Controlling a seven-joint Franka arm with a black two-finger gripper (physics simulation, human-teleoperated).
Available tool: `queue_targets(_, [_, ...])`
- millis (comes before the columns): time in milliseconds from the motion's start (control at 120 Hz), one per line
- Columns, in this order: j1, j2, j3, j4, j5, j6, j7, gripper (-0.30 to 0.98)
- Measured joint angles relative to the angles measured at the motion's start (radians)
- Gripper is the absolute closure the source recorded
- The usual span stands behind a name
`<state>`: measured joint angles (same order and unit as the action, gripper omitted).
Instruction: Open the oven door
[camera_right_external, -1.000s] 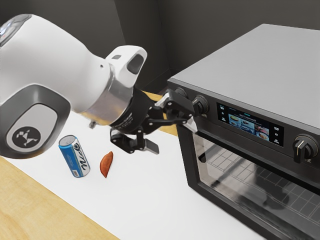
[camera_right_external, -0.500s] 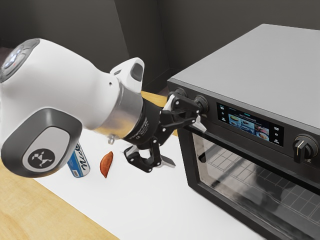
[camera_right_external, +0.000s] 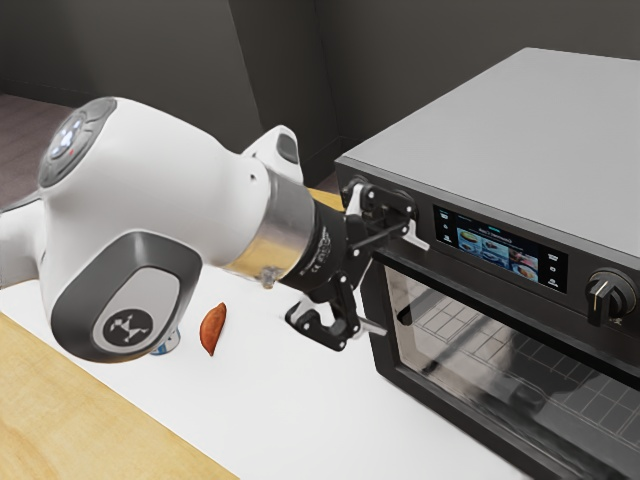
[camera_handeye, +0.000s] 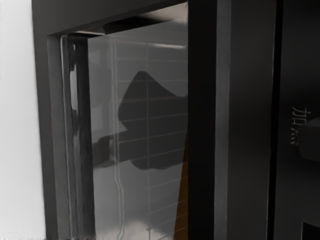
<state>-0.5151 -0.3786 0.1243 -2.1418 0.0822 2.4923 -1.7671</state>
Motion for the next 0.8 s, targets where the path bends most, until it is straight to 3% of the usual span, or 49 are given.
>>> queue_targets(800, [0.024,0.041,0.0,-0.059,-0.026,0.033,-0.139,0.0])
